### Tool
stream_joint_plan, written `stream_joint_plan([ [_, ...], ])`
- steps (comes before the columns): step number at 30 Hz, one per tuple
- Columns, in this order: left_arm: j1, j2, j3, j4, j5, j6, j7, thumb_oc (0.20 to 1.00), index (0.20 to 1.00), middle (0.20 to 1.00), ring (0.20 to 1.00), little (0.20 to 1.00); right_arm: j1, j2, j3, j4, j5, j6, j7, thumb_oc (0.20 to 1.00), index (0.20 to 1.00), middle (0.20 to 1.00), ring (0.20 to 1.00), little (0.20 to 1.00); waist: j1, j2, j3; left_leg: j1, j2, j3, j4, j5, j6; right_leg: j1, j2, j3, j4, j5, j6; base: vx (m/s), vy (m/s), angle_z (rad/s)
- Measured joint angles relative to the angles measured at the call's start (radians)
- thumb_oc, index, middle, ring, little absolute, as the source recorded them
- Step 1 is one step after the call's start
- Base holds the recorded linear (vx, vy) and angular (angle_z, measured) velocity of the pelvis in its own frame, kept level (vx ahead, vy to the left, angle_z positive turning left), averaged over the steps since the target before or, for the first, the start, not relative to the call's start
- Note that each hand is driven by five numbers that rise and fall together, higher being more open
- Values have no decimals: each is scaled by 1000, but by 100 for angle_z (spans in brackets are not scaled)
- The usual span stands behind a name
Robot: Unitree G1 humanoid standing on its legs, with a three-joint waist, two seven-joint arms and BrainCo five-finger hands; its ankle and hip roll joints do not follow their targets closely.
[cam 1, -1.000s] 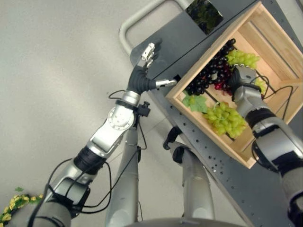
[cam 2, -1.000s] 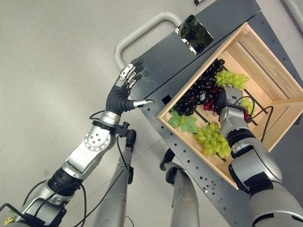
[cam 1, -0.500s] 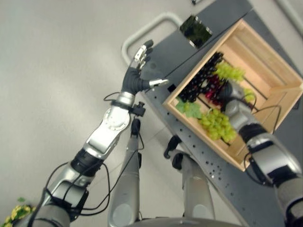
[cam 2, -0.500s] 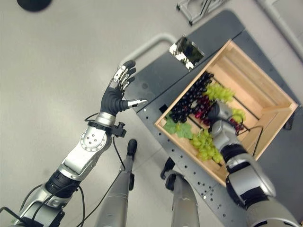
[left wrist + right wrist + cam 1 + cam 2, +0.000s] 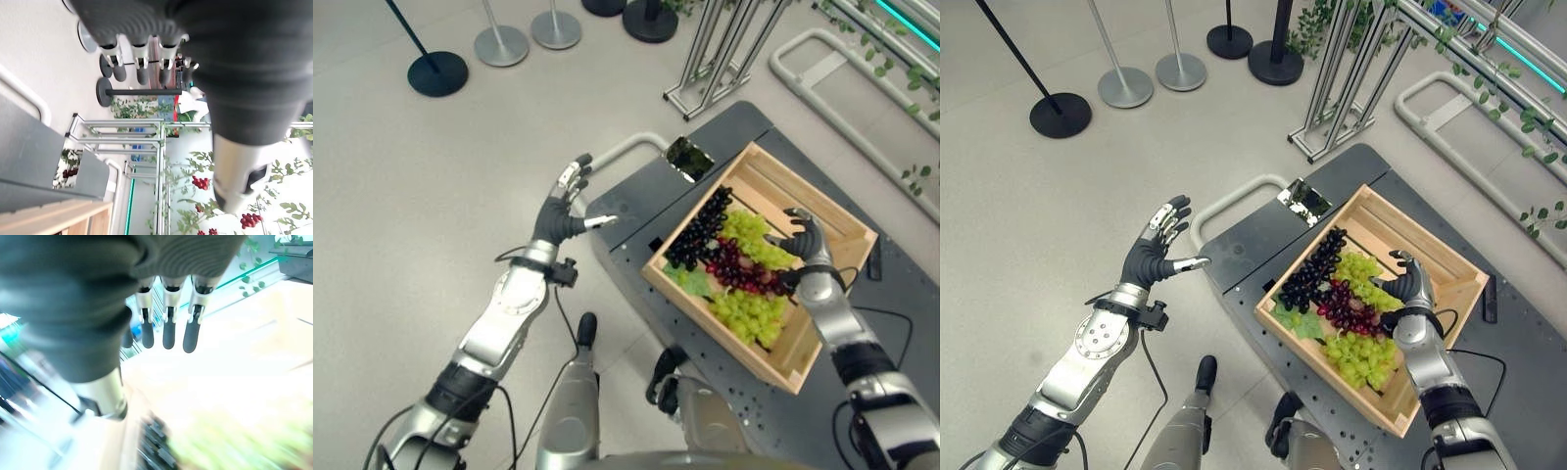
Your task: Pick up the fruits from the basket on one side to the basket on the other side
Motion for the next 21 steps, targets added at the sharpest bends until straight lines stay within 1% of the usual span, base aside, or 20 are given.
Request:
stream_joint_plan([
  [1, 14, -3, 12, 0, 0, 0, -5, 1000, 1000, 1000, 1000, 1000, 12, 1, -21, -34, -1, -1, 0, 200, 200, 200, 200, 200, 0, -2, -19, 27, -2, 8, -11, -4, 2, 33, 3, 1, -31, 8, 6, 83, 15, -6],
  [2, 19, -3, 12, 0, 0, 0, -9, 1000, 1000, 1000, 1000, 1000, 16, -1, -26, -40, -2, -4, 0, 200, 200, 200, 200, 200, -3, -3, -38, 29, -3, 8, -14, -6, 3, 39, 3, 1, -44, 11, 8, 132, 19, -5],
  [4, 33, -5, 10, 0, 0, 0, -27, 1000, 1000, 1000, 1000, 1000, 21, -2, -35, -42, -2, -8, 2, 200, 200, 200, 200, 200, -4, -12, -104, 54, -4, 15, -37, -7, 4, 72, 16, 2, -93, 26, 14, 145, 21, -4],
  [6, 40, -6, 11, 0, 0, 0, -36, 1000, 1000, 1000, 1000, 1000, 22, -3, -39, -49, -2, -9, 5, 200, 200, 200, 200, 200, -5, -17, -119, 79, -2, 22, -51, -9, 4, 100, 17, 3, -119, 34, 15, 93, 14, -10],
  [7, 55, -6, 11, 0, 0, 0, -43, 1000, 1000, 1000, 1000, 1000, 23, -3, -41, -53, -3, -10, 13, 200, 200, 200, 200, 200, -4, -23, -135, 107, -1, 34, -66, -9, 4, 125, 24, 14, -143, 41, 16, 60, 6, -17],
  [9, 71, -6, 10, 0, 0, 0, -57, 1000, 1000, 1000, 1000, 1000, 30, -16, -39, -48, -4, -13, 44, 200, 200, 200, 200, 200, -4, -31, -173, 114, 2, 40, -72, -15, 2, 139, 30, 20, -170, 51, 17, 71, 9, -12],
  [10, 74, -5, 11, -1, 0, 0, -62, 1000, 1000, 1000, 1000, 1000, 37, -22, -38, -48, -9, -13, 54, 404, 404, 404, 404, 404, -2, -34, -182, 115, 3, 42, -75, -15, 2, 141, 32, 21, -176, 54, 17, 30, -8, -7],
  [11, 82, -5, 12, -1, 0, 1, -65, 1000, 1000, 1000, 1000, 1000, 43, -24, -37, -40, -12, -14, 66, 1000, 1000, 1000, 1000, 1000, -3, -40, -190, 126, 3, 45, -78, -15, 2, 152, 36, 22, -183, 57, 17, 4, -12, -6],
  [14, 91, -10, 6, -12, 0, 3, -77, 1000, 1000, 1000, 1000, 1000, 54, -23, 2, 3, -20, -9, 107, 1000, 1000, 1000, 1000, 1000, 2, -54, -197, 121, 4, 48, -75, -14, 2, 145, 40, 23, -179, 58, 16, -188, -46, -2],
  [16, 68, -14, -4, -23, -1, 3, -75, 1000, 1000, 1000, 1000, 1000, 22, -16, 65, 99, -22, -7, 117, 1000, 1000, 1000, 1000, 1000, 0, -63, -194, 51, 11, 50, -38, -14, 2, 80, 41, 23, -145, 54, 15, -236, -61, 2],
  [17, 46, -10, -21, -26, -12, 3, -75, 1000, 1000, 1000, 1000, 1000, 10, -22, 125, 139, -30, 2, 134, 1000, 1000, 1000, 1000, 1000, 0, -65, -181, -4, 13, 43, -9, -14, 1, 32, 39, 22, -127, 53, 18, -78, -19, 5],
  [18, 37, -12, -23, -25, -12, 4, -74, 1000, 1000, 1000, 1000, 1000, 4, -15, 145, 156, -39, 2, 143, 1000, 1000, 1000, 1000, 1000, 3, -62, -160, -23, 13, 37, 5, -12, 0, 18, 44, 18, -118, 54, 15, -259, -55, 8],
  [19, 31, -12, -23, -25, -12, 6, -73, 1000, 1000, 1000, 1000, 1000, -1, 0, 154, 178, -41, 6, 153, 1000, 1000, 1000, 1000, 1000, 3, -59, -125, -30, 15, 34, 13, -12, 0, 13, 39, 17, -113, 56, 11, -191, -36, 6],
  [20, 28, -23, -26, -24, -14, 6, -67, 1000, 1000, 1000, 1000, 1000, -1, 3, 163, 191, -42, 5, 151, 1000, 1000, 1000, 1000, 1000, 17, -47, -107, -47, 14, 34, 27, -8, 0, -4, 42, 14, -94, 55, 11, -283, -62, 14],
  [21, -9, -28, -30, -25, -33, 4, -55, 1000, 1000, 1000, 1000, 1000, -21, -8, 190, 232, -45, 5, 154, 1000, 1000, 1000, 1000, 1000, 27, -38, -51, -73, 17, 23, 46, -9, -1, -28, 32, -1, -59, 42, 1, -99, -26, 18],
])
